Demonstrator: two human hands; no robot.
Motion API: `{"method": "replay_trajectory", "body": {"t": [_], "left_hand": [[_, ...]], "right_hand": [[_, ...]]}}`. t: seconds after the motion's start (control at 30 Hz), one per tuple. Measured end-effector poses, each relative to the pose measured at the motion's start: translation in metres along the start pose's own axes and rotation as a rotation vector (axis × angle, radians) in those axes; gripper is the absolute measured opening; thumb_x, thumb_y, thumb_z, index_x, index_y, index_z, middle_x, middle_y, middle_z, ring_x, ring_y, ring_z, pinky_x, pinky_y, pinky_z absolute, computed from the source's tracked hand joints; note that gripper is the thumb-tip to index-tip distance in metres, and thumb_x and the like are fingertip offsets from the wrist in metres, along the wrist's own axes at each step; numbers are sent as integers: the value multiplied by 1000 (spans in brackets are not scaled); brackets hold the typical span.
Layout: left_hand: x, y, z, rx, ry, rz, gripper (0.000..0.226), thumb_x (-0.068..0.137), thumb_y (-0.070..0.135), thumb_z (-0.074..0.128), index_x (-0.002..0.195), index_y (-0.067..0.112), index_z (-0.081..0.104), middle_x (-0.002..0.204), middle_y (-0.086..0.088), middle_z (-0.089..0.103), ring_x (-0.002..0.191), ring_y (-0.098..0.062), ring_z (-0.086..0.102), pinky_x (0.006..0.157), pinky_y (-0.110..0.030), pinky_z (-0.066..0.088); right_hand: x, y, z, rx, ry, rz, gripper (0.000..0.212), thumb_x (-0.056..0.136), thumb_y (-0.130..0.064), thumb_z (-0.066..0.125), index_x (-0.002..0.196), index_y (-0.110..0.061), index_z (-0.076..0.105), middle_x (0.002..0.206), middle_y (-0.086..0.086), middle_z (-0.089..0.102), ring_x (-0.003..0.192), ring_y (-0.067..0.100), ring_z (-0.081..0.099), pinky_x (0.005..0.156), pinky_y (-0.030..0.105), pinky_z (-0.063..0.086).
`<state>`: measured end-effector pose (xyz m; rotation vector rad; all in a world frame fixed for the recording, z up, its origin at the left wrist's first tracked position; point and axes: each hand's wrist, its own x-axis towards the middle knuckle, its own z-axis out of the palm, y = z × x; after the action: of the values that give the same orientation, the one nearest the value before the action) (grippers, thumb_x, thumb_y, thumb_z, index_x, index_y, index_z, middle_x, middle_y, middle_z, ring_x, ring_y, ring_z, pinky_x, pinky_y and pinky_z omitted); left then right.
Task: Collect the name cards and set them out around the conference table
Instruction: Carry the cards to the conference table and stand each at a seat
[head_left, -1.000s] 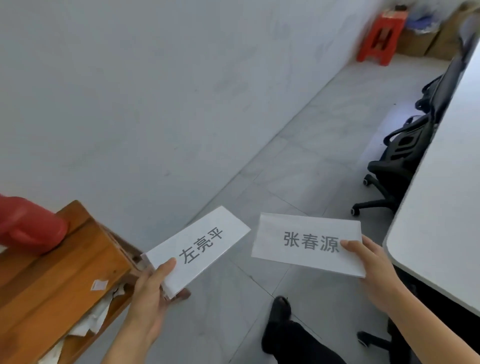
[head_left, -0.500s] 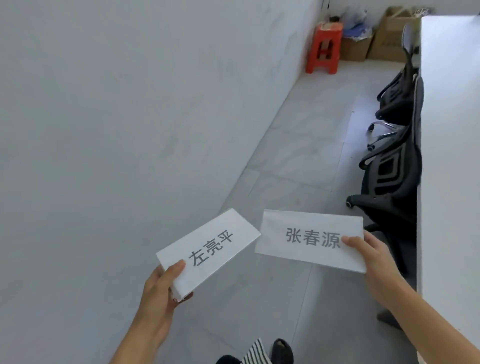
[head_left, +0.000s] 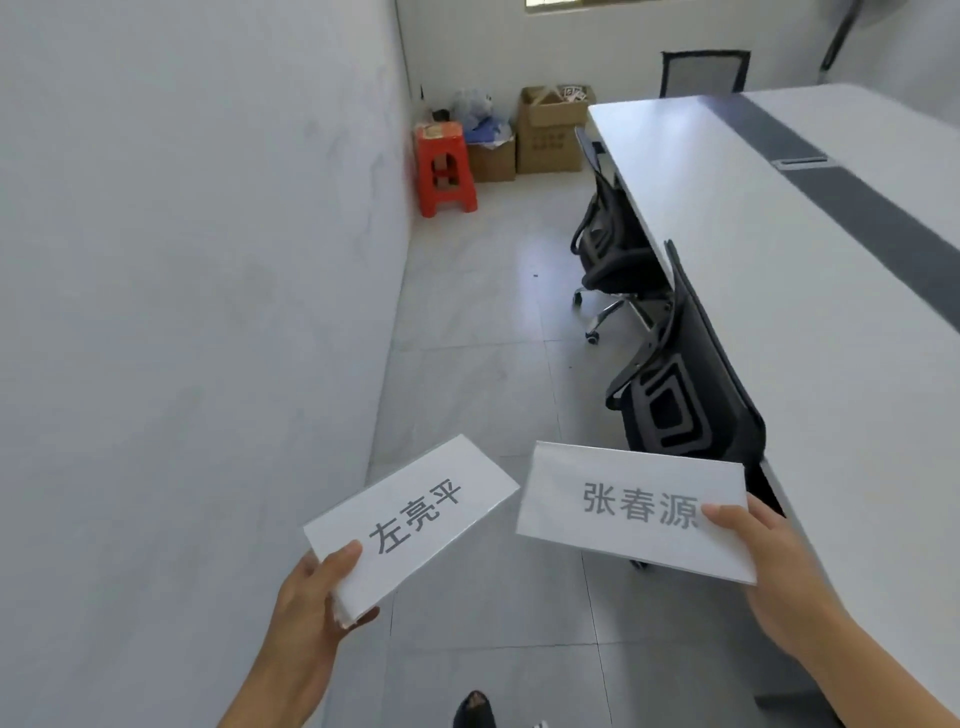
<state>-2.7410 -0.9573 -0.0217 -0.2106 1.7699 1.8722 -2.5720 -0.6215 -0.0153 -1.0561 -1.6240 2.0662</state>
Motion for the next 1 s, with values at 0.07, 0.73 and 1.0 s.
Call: {"method": "replay_trajectory", "body": {"t": [0.07, 0.73, 1.0], "left_hand": [[49, 31, 21, 51, -77, 1, 55, 69, 35, 63, 119, 13, 61, 109, -9, 72, 90, -23, 61, 73, -39, 49], [330, 168, 380, 273, -619, -25, 55, 64, 35, 68, 116, 17, 63, 104, -4, 74, 79, -15, 67, 73, -41, 48], [436, 195, 506, 397, -821, -67, 39, 70, 32, 62, 107, 20, 67, 97, 1, 76, 74, -9, 70, 75, -40, 46]], "right_hand": [[17, -15, 2, 1, 65, -21, 18, 82, -18, 63, 98, -17, 71, 98, 10, 76, 86, 28, 70, 71, 38, 52], [246, -135, -110, 388, 531, -104, 29, 93, 14, 42, 88, -10, 57, 61, -14, 69, 54, -17, 61, 49, 0, 42], [326, -146, -153, 366, 770, -76, 20, 93, -12, 50, 98, -16, 69, 87, 1, 76, 77, 15, 71, 70, 29, 52]]}}
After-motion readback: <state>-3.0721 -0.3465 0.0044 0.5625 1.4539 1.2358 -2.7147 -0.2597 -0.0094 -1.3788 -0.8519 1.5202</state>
